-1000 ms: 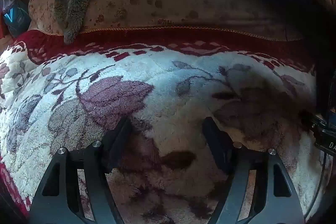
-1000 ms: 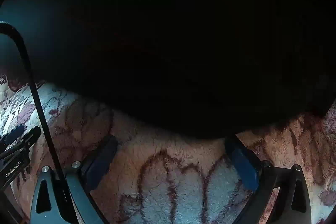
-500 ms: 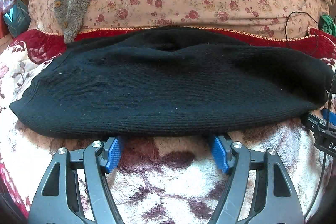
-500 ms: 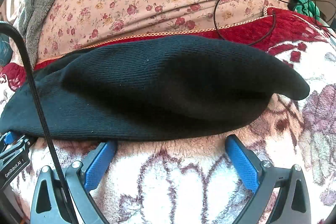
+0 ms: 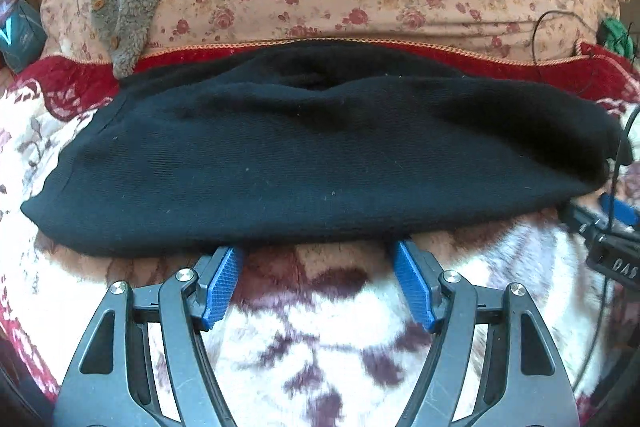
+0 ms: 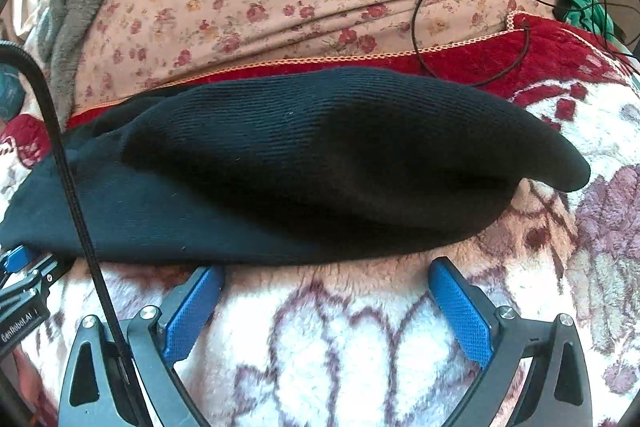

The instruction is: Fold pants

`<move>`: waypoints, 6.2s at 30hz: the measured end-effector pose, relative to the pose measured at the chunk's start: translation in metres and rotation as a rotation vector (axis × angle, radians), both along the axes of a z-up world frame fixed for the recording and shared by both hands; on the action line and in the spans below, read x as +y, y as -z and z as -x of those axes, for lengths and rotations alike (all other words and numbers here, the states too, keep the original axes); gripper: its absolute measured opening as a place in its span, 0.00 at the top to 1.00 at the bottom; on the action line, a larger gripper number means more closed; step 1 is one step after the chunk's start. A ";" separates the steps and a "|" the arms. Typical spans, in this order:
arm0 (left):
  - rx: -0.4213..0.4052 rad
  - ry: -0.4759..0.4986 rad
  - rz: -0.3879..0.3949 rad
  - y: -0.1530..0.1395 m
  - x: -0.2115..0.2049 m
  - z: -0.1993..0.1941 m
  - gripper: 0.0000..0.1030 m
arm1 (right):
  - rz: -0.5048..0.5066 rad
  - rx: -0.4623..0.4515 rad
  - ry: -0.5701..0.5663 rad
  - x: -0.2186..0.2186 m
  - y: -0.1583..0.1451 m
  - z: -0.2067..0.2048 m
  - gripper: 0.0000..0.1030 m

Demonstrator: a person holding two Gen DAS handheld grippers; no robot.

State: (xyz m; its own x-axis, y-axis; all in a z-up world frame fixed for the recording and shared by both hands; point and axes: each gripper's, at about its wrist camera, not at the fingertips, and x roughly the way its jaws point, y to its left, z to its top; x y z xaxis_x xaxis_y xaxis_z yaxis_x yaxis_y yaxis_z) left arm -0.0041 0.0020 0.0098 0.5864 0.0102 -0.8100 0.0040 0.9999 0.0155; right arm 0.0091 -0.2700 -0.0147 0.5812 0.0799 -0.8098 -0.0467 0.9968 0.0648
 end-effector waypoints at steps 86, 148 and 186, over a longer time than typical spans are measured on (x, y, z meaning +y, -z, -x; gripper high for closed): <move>-0.052 -0.243 0.311 -0.003 0.123 -0.002 0.31 | -0.574 -0.023 0.088 -0.066 -0.002 0.001 0.20; -0.126 -0.269 0.118 -0.082 0.201 0.082 0.74 | -0.417 0.002 0.056 -0.075 -0.079 0.091 0.67; 0.250 0.631 0.128 -0.022 0.048 -0.196 0.44 | 0.028 0.148 -0.630 -0.009 -0.017 -0.198 0.38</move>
State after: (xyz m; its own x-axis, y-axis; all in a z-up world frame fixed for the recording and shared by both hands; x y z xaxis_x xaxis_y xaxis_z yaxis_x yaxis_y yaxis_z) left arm 0.1914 0.0504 0.0321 0.2441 -0.3766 -0.8936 0.5737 0.7990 -0.1801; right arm 0.2069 -0.2792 0.0026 0.3113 0.3471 -0.8847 -0.6161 0.7825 0.0902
